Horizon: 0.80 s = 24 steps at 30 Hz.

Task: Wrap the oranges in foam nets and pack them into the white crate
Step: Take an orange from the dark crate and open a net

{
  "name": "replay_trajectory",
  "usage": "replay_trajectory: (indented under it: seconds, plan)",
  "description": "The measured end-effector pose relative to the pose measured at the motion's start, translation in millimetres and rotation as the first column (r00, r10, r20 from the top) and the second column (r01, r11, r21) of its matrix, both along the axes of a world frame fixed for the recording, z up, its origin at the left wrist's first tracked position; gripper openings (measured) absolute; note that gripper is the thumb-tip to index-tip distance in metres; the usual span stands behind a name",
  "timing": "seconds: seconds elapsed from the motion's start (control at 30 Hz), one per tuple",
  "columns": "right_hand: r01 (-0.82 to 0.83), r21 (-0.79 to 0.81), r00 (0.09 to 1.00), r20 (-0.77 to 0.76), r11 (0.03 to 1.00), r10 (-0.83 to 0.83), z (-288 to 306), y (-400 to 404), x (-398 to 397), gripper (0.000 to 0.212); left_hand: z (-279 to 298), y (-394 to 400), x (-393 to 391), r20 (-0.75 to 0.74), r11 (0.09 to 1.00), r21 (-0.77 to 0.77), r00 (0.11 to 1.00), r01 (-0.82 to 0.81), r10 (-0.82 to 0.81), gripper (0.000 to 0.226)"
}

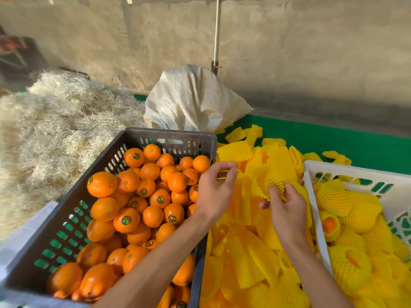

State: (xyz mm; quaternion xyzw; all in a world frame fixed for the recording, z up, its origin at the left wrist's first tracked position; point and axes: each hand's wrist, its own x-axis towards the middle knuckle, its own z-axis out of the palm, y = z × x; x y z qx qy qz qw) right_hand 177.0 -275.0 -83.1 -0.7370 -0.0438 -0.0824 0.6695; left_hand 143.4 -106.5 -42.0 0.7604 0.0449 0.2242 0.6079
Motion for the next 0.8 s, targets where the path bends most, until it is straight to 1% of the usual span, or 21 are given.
replay_trajectory:
  seconds: [0.07,0.1,0.13,0.17,0.2,0.23,0.27,0.3,0.33,0.37,0.43,0.53,0.63,0.73,0.8]
  plan:
    - [-0.016,-0.017,1.000,0.007,1.000,0.016,-0.3,0.4,-3.2,0.013,1.9,20.2,2.6,0.055,0.999,0.016,0.998,-0.041,0.040,0.019]
    - [-0.021,-0.027,1.000,-0.003,0.999,0.020,-0.9,0.9,-4.2,0.014,0.5,33.4,5.1,0.073,0.994,0.039,0.992,-0.103,0.100,0.020]
    - [-0.023,-0.037,1.000,-0.015,0.999,0.023,-1.5,1.3,-4.5,0.015,-4.3,48.7,9.0,0.058,0.977,0.101,0.981,-0.188,0.183,0.021]
    - [-0.023,-0.046,1.000,-0.021,0.999,0.022,-2.4,1.7,-3.8,0.015,-12.4,64.0,13.2,0.006,0.939,0.222,0.964,-0.261,0.266,0.025]
    - [-0.020,-0.054,1.000,-0.020,0.998,0.019,-2.3,1.9,-3.2,0.016,-23.1,77.4,15.8,-0.083,0.878,0.385,0.937,-0.284,0.339,0.031]
    - [-0.019,-0.059,1.000,-0.013,0.998,0.018,-2.1,2.0,-2.2,0.017,-35.3,87.7,16.1,-0.192,0.812,0.533,0.900,-0.239,0.391,0.041]
    - [-0.020,-0.063,1.000,-0.006,0.998,0.020,-1.7,2.2,-1.3,0.017,-47.7,95.0,14.6,-0.296,0.761,0.631,0.860,-0.150,0.415,0.051]
    - [-0.022,-0.069,1.000,-0.001,0.997,0.022,-2.2,2.2,-0.7,0.016,-59.3,99.7,12.3,-0.380,0.732,0.679,0.829,-0.052,0.411,0.061]
    - [-0.026,-0.079,1.000,0.000,0.997,0.026,-2.7,2.6,-0.6,0.014,-69.4,103.4,9.7,-0.432,0.718,0.695,0.813,0.024,0.391,0.070]
    - [-0.032,-0.092,0.999,0.000,0.995,0.032,-4.8,3.1,-0.6,0.013,-77.4,106.7,7.7,-0.444,0.708,0.704,0.815,0.060,0.372,0.076]
    - [-0.048,-0.122,0.999,-0.002,0.991,0.048,-8.3,3.6,-0.6,0.013,-83.8,112.2,7.0,-0.401,0.709,0.705,0.837,0.022,0.373,0.082]
    - [-0.055,-0.159,0.998,0.005,0.986,0.057,-9.9,3.7,-0.7,0.016,-77.2,114.4,10.8,-0.352,0.730,0.680,0.841,-0.072,0.410,0.077]
    - [-0.040,-0.189,0.998,0.033,0.981,0.047,-10.9,3.2,0.0,0.014,-58.0,108.4,15.6,-0.237,0.741,0.654,0.889,-0.152,0.392,0.068]
    - [-0.019,-0.240,0.996,0.079,0.970,0.039,-11.4,2.9,0.8,0.011,-25.7,90.6,17.1,-0.069,0.795,0.559,0.943,-0.234,0.326,0.063]
    - [0.008,-0.261,0.994,0.103,0.965,0.019,-11.0,2.7,1.9,0.003,-7.0,75.0,12.4,0.052,0.811,0.522,0.959,-0.264,0.279,0.062]
